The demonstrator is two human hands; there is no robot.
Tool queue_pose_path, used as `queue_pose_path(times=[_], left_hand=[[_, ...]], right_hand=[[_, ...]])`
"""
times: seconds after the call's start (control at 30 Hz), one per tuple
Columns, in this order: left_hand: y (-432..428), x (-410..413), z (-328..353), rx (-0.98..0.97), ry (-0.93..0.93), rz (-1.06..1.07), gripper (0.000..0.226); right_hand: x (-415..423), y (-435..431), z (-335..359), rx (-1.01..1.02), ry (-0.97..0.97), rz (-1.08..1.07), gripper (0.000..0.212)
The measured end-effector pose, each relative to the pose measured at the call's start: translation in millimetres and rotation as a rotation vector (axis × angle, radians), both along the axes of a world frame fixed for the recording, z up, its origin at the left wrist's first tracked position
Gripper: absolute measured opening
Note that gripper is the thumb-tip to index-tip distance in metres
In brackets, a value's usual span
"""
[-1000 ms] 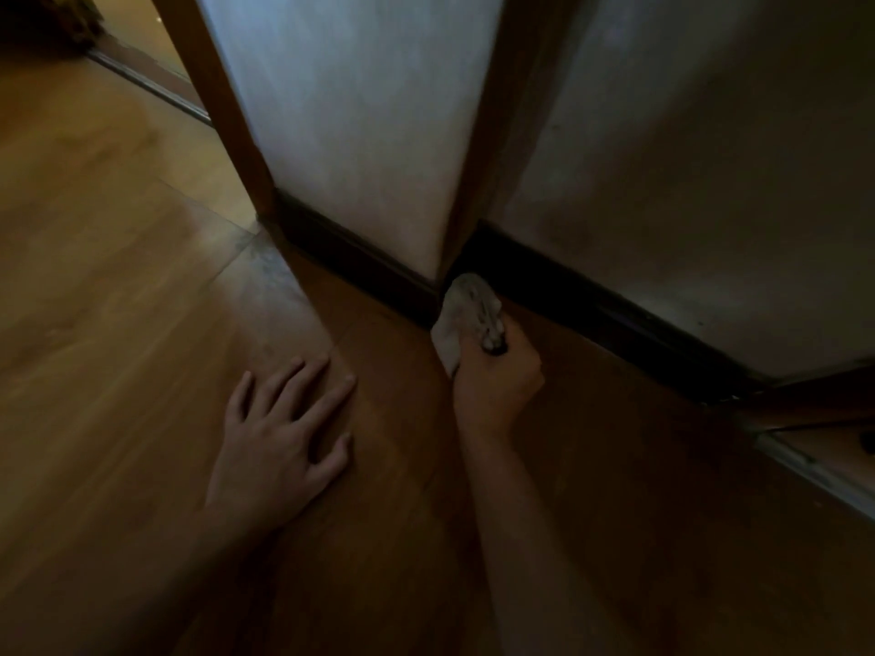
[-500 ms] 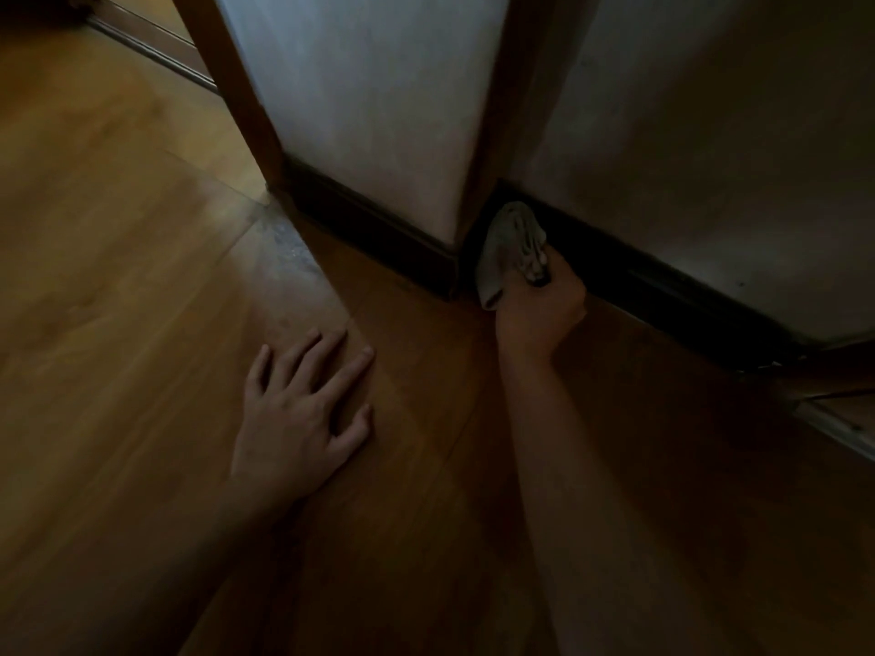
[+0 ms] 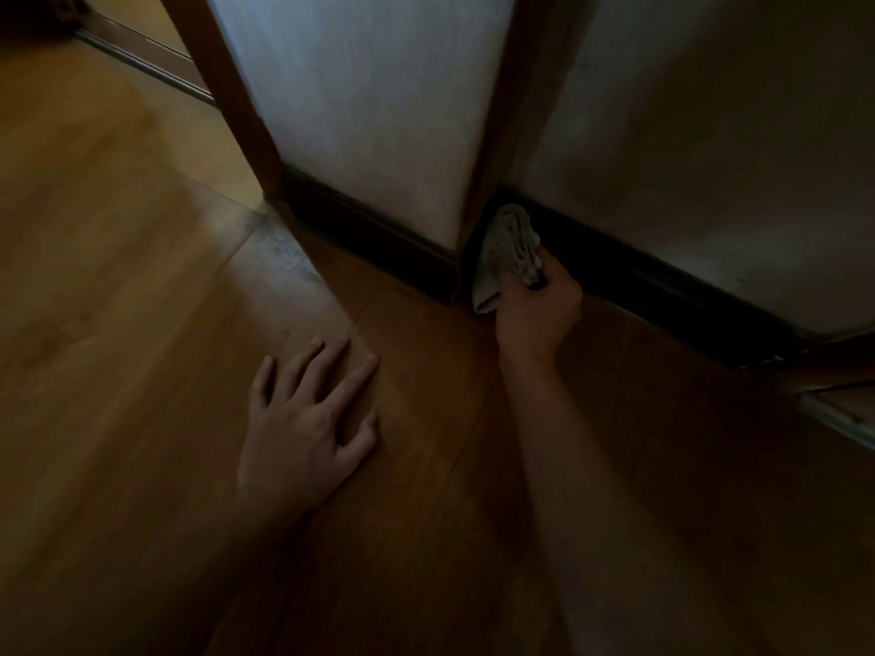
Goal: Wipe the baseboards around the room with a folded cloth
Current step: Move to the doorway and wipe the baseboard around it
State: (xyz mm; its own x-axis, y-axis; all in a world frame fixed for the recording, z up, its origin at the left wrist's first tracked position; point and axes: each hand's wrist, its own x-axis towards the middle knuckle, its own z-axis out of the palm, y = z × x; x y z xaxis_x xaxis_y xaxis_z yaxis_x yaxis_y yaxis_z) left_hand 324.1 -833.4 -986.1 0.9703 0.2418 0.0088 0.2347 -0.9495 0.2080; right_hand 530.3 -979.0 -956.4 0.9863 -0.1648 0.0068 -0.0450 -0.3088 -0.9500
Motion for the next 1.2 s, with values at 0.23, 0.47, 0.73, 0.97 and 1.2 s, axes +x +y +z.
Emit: queue_pose_path(times=[0.23,0.47,0.73,0.97,1.2], left_hand=[[0,0,-1,-0.019,-0.010,0.006,0.062],[2,0,1,-0.041,0.005,0.002,0.063],[0,6,1,-0.078,0.005,-0.054,0.062],[-12,12,-4,-0.096,0.030,-0.074,0.060],[-13,12,-3,-0.084,0.037,-0.071,0.060]], right_hand=[[20,-10,-4,0.101,0.061,-0.008,0.032],[-10,-26,-8,0.129,0.093,0.255,0.032],[-11,-42,-2,-0.163,0.009,0.352,0.011],[20,-20,6,-0.292,-0.127,0.113,0.017],[15,-38,-10,-0.386,-0.084,-0.082,0.022]])
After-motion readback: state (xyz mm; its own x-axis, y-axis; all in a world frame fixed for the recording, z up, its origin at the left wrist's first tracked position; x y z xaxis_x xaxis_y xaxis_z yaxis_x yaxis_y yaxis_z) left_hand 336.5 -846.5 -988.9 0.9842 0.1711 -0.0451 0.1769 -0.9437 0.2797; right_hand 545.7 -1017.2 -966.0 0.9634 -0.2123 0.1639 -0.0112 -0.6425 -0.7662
